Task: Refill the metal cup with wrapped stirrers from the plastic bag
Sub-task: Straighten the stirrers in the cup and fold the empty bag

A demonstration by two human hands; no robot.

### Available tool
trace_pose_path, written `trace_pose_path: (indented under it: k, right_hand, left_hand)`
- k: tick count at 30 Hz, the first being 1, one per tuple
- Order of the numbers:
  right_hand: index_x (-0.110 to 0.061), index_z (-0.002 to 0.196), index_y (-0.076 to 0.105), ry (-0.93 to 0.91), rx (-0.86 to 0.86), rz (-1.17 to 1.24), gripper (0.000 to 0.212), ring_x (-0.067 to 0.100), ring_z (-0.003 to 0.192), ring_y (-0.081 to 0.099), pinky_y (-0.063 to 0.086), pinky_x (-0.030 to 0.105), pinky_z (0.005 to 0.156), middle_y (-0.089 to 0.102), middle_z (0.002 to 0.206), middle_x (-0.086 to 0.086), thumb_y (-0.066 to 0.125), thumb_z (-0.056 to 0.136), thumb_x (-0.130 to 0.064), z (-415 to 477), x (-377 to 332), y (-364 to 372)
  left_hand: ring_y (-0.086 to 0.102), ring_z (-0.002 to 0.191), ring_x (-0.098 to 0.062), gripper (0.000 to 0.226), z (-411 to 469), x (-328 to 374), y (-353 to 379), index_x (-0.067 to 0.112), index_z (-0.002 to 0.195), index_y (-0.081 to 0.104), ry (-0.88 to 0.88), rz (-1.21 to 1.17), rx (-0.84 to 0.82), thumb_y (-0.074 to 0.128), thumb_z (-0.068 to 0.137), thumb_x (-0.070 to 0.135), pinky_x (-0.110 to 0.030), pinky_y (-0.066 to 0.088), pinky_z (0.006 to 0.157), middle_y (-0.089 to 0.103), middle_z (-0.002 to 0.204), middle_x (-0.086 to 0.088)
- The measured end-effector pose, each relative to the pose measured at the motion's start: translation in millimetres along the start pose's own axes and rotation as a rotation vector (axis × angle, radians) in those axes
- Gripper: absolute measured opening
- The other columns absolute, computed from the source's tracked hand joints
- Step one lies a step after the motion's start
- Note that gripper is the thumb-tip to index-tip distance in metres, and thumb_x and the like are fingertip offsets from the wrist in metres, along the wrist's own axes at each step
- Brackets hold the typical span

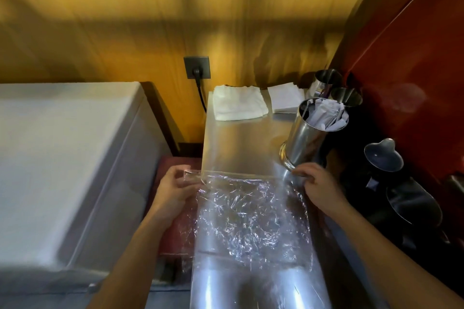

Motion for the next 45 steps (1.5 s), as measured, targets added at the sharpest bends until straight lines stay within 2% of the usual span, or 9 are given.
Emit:
trace_pose_path:
  k: [5,10,14,21,29,31,36,41,45]
  right_hand:
    - [-0.004,0.103,0.066,-0.242,0.001,-0.128,0.024,0.030,0.099,0.060,0.046,0.040,0.090,0.066,0.106,0.015,0.061,0.080,0.000,5,-55,3]
    - [-0.015,0.116,0.060,-0.012,-0.538,0.096,0.042,-0.003,0.093,0.055,0.040,0.004,0.080,0.062,0.111,-0.003,0.073,0.076,-0.021,4,-72,48]
    - [-0.002,0.087,0.065,0.025,-0.720,0.217,0.014,0.020,0.073,0.057,0.044,0.033,0.073,0.064,0.079,0.015,0.069,0.074,0.002,-7,-87,63]
    - [-0.001,0.080,0.065,-0.032,-0.502,0.524,0.009,0.010,0.056,0.063,0.052,0.019,0.058,0.069,0.058,-0.001,0.064,0.075,0.007,8,-103,28]
    - [-0.002,0.080,0.062,0.153,-0.218,0.794,0.011,0.013,0.052,0.064,0.052,0.020,0.048,0.070,0.058,0.003,0.061,0.077,0.009,21,-76,26]
    - [-0.004,0.076,0.061,0.200,-0.147,0.816,0.013,0.012,0.049,0.063,0.052,0.020,0.046,0.068,0.055,0.001,0.061,0.077,0.009,22,-67,26]
    - [-0.005,0.076,0.061,0.243,-0.064,0.850,0.012,0.012,0.047,0.062,0.051,0.020,0.046,0.066,0.055,0.002,0.060,0.079,0.007,20,-58,28]
    - [-0.006,0.078,0.061,0.238,-0.092,0.836,0.010,0.020,0.059,0.061,0.051,0.023,0.051,0.063,0.072,0.013,0.058,0.082,0.002,17,-61,32]
    - [-0.006,0.084,0.064,0.212,-0.216,0.712,0.010,0.014,0.057,0.065,0.048,0.022,0.052,0.070,0.069,0.006,0.066,0.075,0.000,11,-62,33]
  left_hand:
    - [0.070,0.072,-0.013,0.035,3,27,24,0.012,0.101,0.055,0.093,0.042,-0.138,0.065,0.075,-0.010,-0.023,0.056,0.059,0.076,0.076,-0.001]
    - [0.067,0.066,-0.008,0.034,-2,44,54,0.014,0.102,0.057,0.130,0.101,-0.362,0.062,0.078,-0.010,-0.021,0.052,0.054,0.075,0.074,0.002]
    - [0.066,0.062,-0.008,0.033,-2,64,57,0.005,0.106,0.055,0.191,0.106,-0.378,0.062,0.078,-0.010,-0.023,0.050,0.056,0.074,0.070,0.003]
    - [0.069,0.084,-0.023,0.063,18,51,-3,0.005,0.114,0.059,-0.055,-0.334,-0.232,0.051,0.078,0.056,-0.037,0.054,0.076,0.072,0.096,-0.014]
    - [0.064,0.106,-0.033,0.094,-5,17,45,0.000,0.111,0.065,-0.275,-0.778,-0.464,0.056,0.058,0.078,-0.049,0.055,0.084,0.068,0.113,-0.021]
    - [0.060,0.110,-0.036,0.092,-9,22,55,0.001,0.114,0.063,-0.281,-0.743,-0.510,0.064,0.055,0.073,-0.053,0.049,0.093,0.066,0.115,-0.020]
    - [0.059,0.084,-0.032,0.027,-8,23,60,0.010,0.091,0.070,-0.160,-0.289,-0.419,0.077,0.065,0.015,-0.067,0.042,0.090,0.069,0.086,-0.011]
    - [0.068,0.061,-0.018,0.015,5,19,42,0.004,0.085,0.066,-0.130,-0.196,-0.165,0.071,0.072,-0.001,-0.029,0.058,0.055,0.073,0.065,-0.003]
    - [0.068,0.057,-0.015,0.013,7,27,32,0.003,0.084,0.065,-0.055,-0.182,-0.104,0.070,0.074,-0.003,-0.025,0.055,0.049,0.071,0.066,-0.006]
Point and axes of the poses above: each hand's wrist, its own z-axis towards the middle knuckle, its own y-axis out of the palm, x = y × z, the point moved 9 cm from there along z, towards the middle knuckle
